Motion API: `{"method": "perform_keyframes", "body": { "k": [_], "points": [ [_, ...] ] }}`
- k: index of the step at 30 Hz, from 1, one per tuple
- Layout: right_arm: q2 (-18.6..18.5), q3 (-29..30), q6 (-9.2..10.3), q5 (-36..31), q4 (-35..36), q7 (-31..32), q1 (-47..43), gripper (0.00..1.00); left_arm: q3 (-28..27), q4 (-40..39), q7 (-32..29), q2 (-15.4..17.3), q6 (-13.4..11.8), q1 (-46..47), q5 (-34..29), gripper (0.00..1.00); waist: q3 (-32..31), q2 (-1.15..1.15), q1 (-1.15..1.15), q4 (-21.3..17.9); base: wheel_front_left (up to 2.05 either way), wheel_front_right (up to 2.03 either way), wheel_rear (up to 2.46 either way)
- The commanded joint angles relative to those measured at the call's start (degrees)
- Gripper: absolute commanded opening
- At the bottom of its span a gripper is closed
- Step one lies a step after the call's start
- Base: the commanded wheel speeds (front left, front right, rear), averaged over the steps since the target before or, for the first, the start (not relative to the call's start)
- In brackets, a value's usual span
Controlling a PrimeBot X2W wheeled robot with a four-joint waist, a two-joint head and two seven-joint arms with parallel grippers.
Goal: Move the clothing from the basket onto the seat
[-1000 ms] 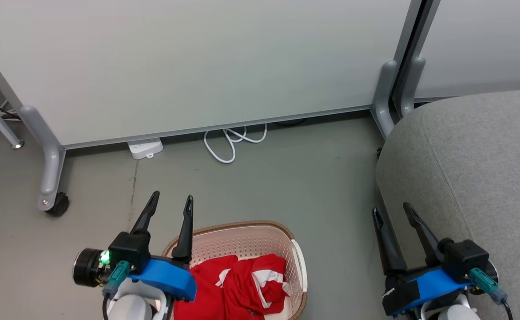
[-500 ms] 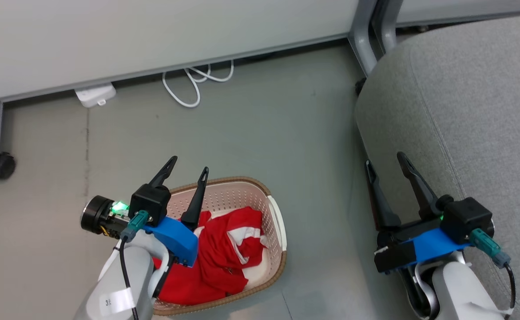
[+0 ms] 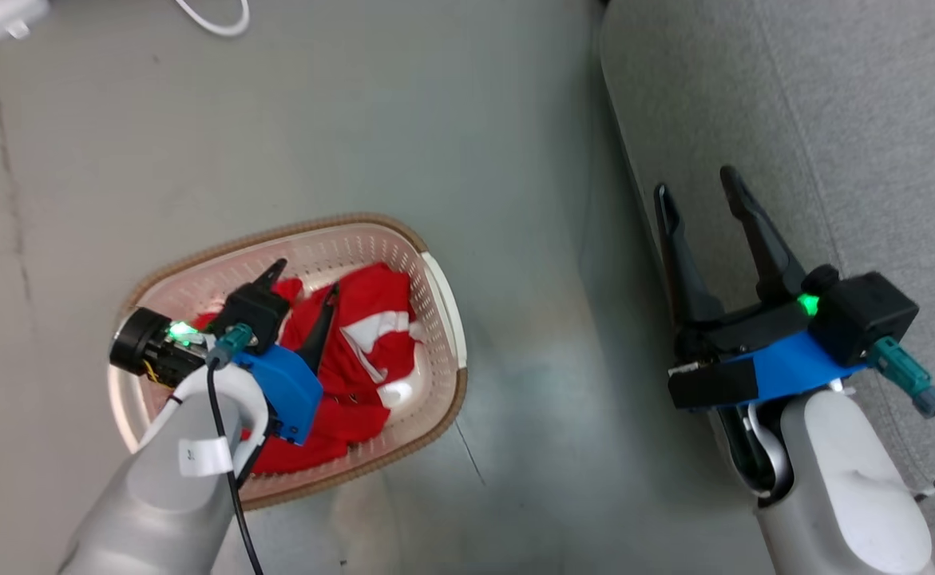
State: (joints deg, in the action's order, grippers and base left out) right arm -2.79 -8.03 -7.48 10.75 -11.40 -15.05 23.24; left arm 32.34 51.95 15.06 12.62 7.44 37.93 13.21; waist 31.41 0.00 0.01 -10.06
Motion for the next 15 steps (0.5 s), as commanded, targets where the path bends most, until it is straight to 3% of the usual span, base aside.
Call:
{"method": "perform_keyframes", "body": {
  "k": [1,15],
  "points": [
    [-0.2,-0.1,-0.03,0.4,0.5,-0.2,1.3,1.0,0.2,0.6,0.2,0.7,0.0,1.3,0.5,1.0,3.8,0.0,-0.01,-1.4,0.0,0.0,0.0],
    [-0.2,-0.7,-0.03,-0.3,2.9,-0.2,6.8,1.0,5.4,13.0,0.2,1.8,0.1,8.9,4.6,1.0,15.0,0.0,-0.01,-2.3,0.0,0.0,0.0]
  ]
}}
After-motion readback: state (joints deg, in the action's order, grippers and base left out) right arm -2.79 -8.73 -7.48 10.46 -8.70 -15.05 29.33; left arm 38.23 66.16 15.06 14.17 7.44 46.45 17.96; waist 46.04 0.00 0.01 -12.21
